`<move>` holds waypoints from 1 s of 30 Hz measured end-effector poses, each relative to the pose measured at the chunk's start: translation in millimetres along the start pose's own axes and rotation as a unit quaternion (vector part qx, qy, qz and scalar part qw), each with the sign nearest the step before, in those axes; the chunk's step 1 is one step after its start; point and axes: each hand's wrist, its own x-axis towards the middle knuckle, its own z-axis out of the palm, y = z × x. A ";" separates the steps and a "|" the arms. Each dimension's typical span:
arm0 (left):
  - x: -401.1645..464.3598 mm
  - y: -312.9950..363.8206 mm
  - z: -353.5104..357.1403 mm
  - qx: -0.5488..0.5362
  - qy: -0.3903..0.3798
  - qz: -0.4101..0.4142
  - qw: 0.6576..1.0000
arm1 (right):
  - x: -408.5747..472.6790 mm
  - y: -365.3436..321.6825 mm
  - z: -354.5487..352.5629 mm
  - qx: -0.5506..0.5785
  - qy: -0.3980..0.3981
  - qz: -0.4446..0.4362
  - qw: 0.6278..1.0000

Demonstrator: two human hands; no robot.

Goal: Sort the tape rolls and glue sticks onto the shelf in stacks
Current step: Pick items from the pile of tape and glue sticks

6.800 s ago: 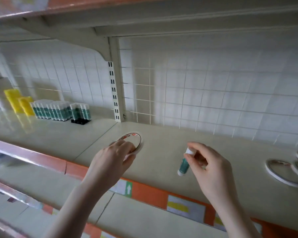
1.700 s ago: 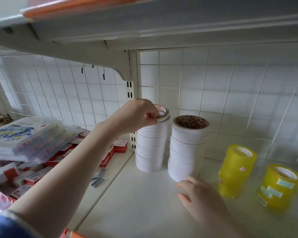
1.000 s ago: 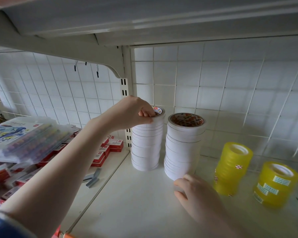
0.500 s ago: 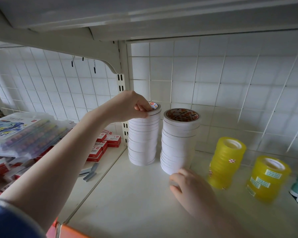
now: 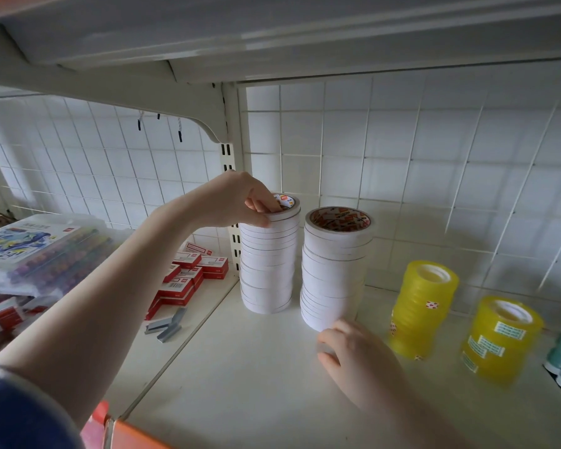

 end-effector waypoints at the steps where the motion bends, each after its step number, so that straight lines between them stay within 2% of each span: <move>1: 0.3 -0.6 -0.6 -0.003 -0.001 -0.001 1.000 | 0.0 -0.5 -1.1 0.001 -0.004 0.003 1.000; 8: 0.8 2.1 -0.9 -0.004 0.011 -0.002 1.000 | -1.0 0.3 0.1 0.024 -0.015 0.018 0.999; 11: 0.2 3.3 -0.2 -0.004 0.018 0.000 1.000 | 0.4 -1.0 -3.7 0.034 -0.042 0.027 0.998; 19: 1.2 6.3 1.7 -0.003 0.016 0.005 1.000 | -0.8 -1.3 -4.6 0.041 -0.042 0.039 0.998; 25: 4.6 6.1 3.4 0.010 0.009 0.010 1.000 | -0.3 -1.4 -7.3 0.012 -0.040 0.013 0.999; 30: 4.7 3.7 4.1 -0.004 0.011 0.007 1.000 | -1.7 1.3 -4.8 0.031 -0.044 0.010 0.999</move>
